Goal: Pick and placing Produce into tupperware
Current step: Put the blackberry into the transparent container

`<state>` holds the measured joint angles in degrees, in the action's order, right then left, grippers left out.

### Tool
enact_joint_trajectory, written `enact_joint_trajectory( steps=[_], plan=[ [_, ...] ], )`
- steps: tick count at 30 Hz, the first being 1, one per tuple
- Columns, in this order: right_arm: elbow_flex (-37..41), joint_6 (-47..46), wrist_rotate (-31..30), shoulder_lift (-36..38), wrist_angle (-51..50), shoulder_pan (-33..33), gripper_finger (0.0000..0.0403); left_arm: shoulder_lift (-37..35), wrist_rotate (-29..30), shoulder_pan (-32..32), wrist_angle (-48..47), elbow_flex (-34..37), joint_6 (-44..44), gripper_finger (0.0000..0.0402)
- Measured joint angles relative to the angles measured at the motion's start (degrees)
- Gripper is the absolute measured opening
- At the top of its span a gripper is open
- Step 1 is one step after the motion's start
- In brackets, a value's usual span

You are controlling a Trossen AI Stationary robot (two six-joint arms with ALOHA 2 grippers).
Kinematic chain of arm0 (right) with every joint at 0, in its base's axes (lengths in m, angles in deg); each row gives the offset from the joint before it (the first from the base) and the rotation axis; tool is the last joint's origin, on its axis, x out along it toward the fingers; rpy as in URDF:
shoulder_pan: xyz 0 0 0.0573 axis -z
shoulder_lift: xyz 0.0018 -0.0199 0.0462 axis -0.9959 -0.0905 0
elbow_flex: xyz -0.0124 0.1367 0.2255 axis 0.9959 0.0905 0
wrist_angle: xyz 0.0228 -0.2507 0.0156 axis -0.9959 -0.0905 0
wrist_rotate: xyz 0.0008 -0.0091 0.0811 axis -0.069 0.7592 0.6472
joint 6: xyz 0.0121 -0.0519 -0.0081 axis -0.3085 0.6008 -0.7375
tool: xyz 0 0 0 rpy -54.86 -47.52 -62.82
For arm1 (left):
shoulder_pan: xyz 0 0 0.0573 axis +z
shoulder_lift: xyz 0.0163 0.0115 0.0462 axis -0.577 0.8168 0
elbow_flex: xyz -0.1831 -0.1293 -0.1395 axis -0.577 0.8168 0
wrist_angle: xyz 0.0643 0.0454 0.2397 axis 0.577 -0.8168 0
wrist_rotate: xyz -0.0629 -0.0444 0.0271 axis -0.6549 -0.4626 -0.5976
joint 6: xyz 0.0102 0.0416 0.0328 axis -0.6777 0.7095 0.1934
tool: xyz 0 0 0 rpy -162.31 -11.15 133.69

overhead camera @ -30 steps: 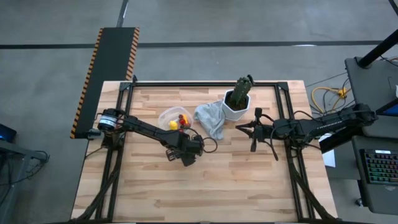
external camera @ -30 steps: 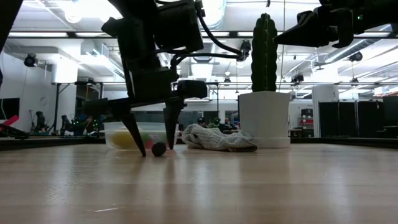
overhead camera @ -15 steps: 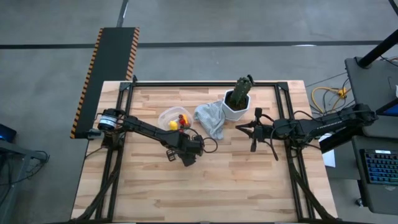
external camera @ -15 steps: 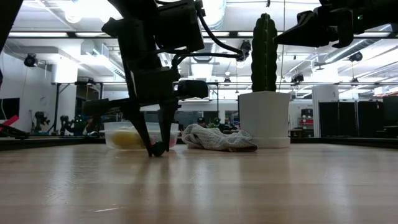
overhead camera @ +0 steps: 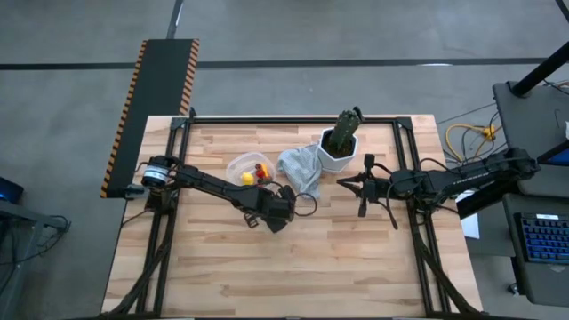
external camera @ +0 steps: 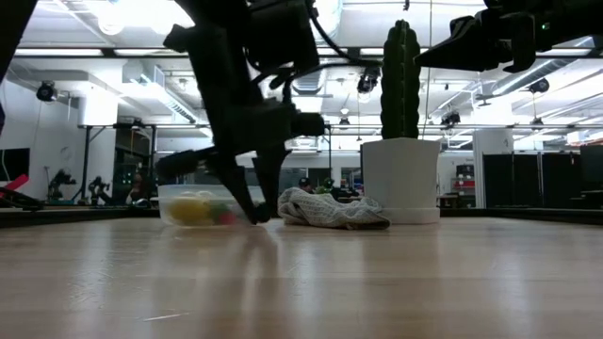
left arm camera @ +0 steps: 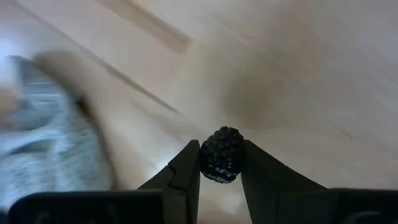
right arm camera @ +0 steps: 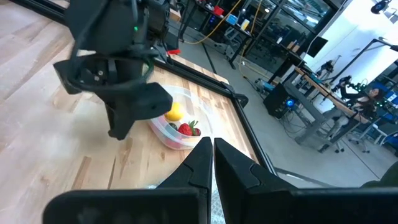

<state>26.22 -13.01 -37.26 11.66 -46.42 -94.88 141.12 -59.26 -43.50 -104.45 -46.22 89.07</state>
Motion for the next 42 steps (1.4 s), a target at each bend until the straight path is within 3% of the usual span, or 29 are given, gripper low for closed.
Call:
enact_joint_trajectory(
  steps=[11, 22, 34, 42],
  plan=[
    [0.0, -0.2, 0.0, 0.0, 0.0, 0.0, 0.0009, -0.3, 7.6, -2.0, -0.5, -1.9, -2.3, 0.0070],
    [0.0, -0.3, 0.0, 0.0, 0.0, 0.0, 0.0009, -3.9, 12.7, -2.4, -1.7, -5.0, -13.2, 0.0069],
    [0.0, -0.4, 0.0, 0.0, 0.1, 0.0, 0.0009, -8.8, 18.1, -0.8, -20.0, -3.6, -29.8, 0.0069],
    [0.0, -0.8, 0.0, 0.0, 0.1, 0.0, 0.0009, -10.8, 17.2, 3.8, -23.6, -1.1, -34.8, 0.0069]
  ],
)
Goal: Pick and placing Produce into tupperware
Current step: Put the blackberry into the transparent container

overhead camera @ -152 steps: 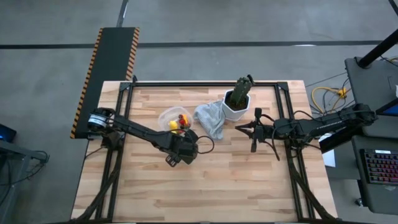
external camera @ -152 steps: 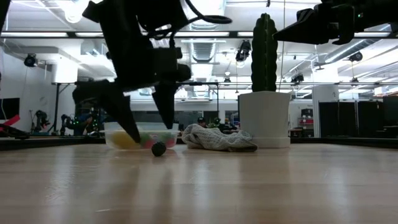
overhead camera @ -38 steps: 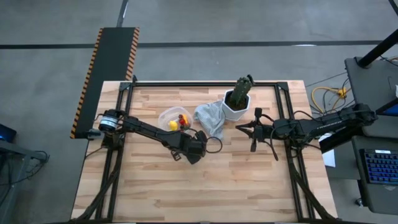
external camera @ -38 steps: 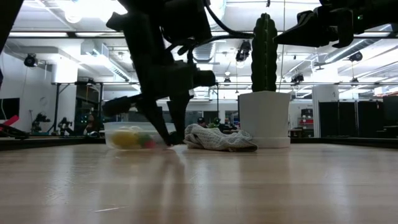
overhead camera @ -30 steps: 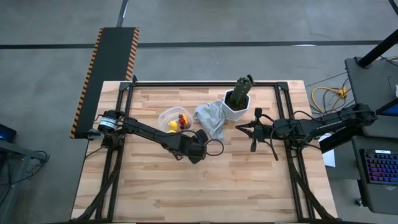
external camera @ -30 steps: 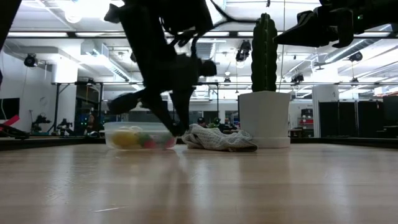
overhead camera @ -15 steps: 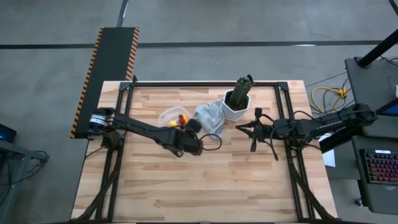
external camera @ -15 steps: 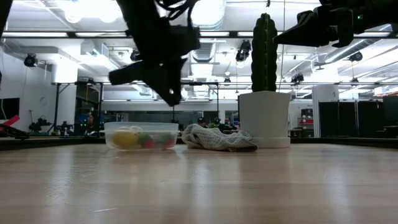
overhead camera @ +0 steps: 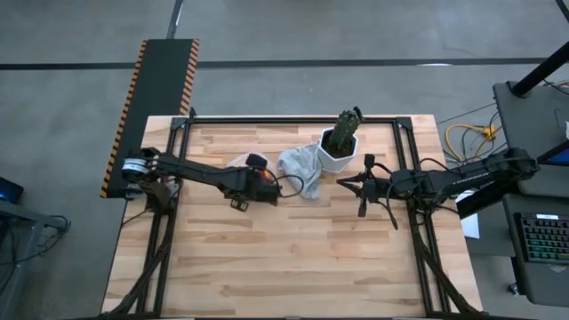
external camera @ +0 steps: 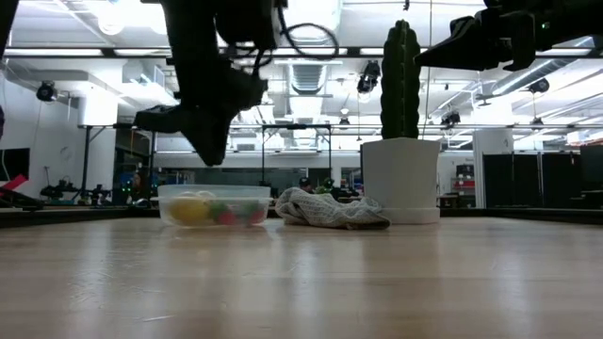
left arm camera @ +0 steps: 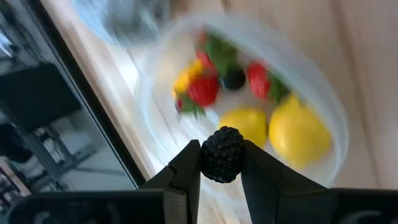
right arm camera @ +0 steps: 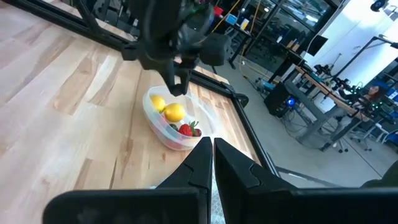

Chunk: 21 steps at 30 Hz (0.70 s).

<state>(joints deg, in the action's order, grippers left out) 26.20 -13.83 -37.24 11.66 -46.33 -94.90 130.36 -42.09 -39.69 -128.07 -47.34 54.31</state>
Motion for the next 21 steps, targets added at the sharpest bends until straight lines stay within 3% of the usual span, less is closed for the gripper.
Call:
enact_joint_trajectory(
  steps=[10, 21],
  plan=[
    [0.0, -0.2, 0.0, 0.0, -0.1, 0.0, 0.0009, -0.3, -2.2, 6.2, -1.2, 5.6, -1.1, 0.0069],
    [0.0, -0.2, 0.0, 0.0, -0.3, 0.0, 0.0009, -0.3, -7.1, 7.1, -1.1, 7.7, -1.4, 0.0070]
  ],
)
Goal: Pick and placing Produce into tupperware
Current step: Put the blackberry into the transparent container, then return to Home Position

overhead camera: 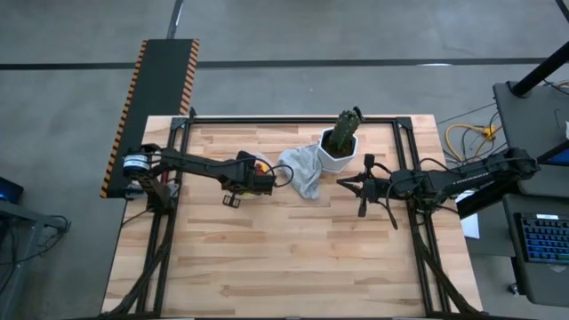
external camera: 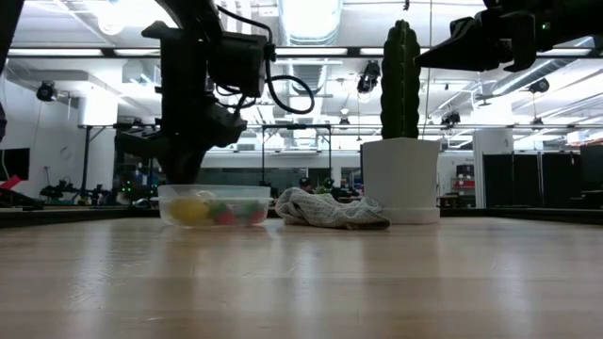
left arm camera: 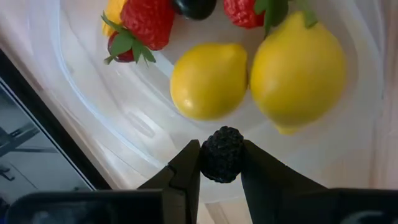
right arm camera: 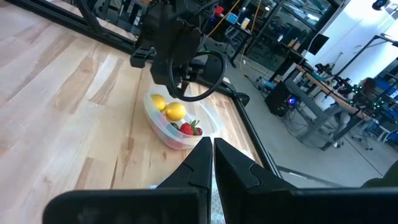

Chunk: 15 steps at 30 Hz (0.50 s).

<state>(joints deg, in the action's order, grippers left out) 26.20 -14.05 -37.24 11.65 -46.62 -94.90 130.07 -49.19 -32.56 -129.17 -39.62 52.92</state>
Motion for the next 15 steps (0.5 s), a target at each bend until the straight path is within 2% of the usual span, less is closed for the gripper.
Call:
enact_joint_trajectory(
  steps=[8, 15],
  plan=[
    [0.0, 0.0, 0.0, 0.0, 0.0, 0.0, 0.0009, 0.0, 0.1, 0.0, 0.0, 0.0, -1.3, 0.0154],
    [0.0, 0.0, 0.0, 0.0, -0.1, 0.0, 0.0009, 0.0, 0.2, 0.1, 0.1, 0.0, -1.8, 0.0164]
  ],
)
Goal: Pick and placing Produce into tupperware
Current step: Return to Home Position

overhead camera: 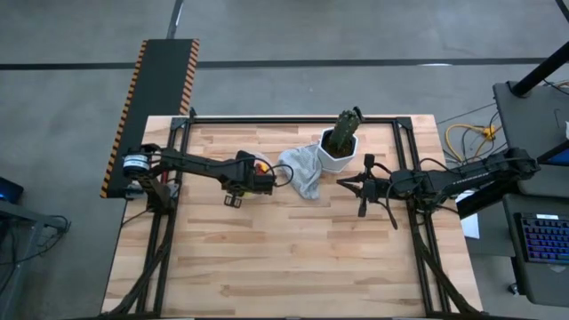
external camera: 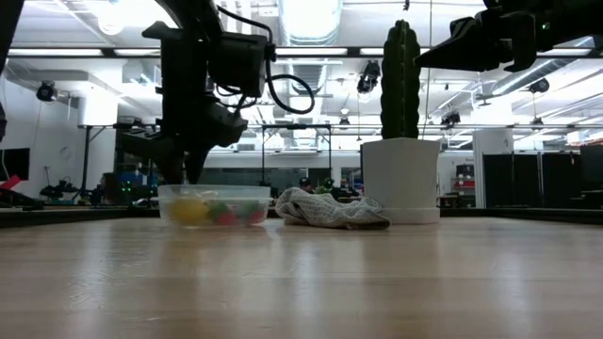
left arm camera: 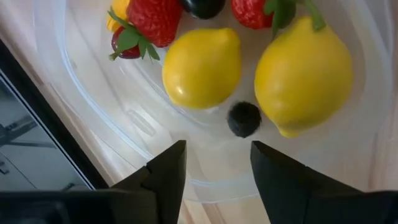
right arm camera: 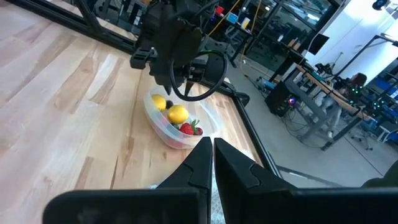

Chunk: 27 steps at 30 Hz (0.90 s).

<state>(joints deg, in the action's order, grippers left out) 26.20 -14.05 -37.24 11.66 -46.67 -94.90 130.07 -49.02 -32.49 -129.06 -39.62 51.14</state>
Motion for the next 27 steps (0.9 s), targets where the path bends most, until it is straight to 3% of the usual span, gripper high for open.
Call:
enact_joint_trajectory(
  steps=[7, 15, 20, 27],
  plan=[
    [0.0, -0.2, 0.0, 0.0, -0.2, 0.0, 0.0009, -2.7, -0.2, -1.1, 7.0, -0.7, -5.5, 0.0165],
    [0.0, -1.9, 0.0, 0.0, 0.2, 0.0, 0.0009, -15.0, -1.7, -4.4, 31.1, -0.4, -6.9, 0.0158],
    [-0.1, -4.4, 0.0, 0.0, 3.7, 0.0, 0.0009, -21.3, -5.9, -5.7, 49.8, 2.2, -5.3, 0.0111],
    [-5.4, -9.7, 0.5, 0.0, 3.8, 0.0, 0.0009, -26.7, -14.9, -6.0, 79.0, 13.3, -3.7, 0.0008]
  ],
)
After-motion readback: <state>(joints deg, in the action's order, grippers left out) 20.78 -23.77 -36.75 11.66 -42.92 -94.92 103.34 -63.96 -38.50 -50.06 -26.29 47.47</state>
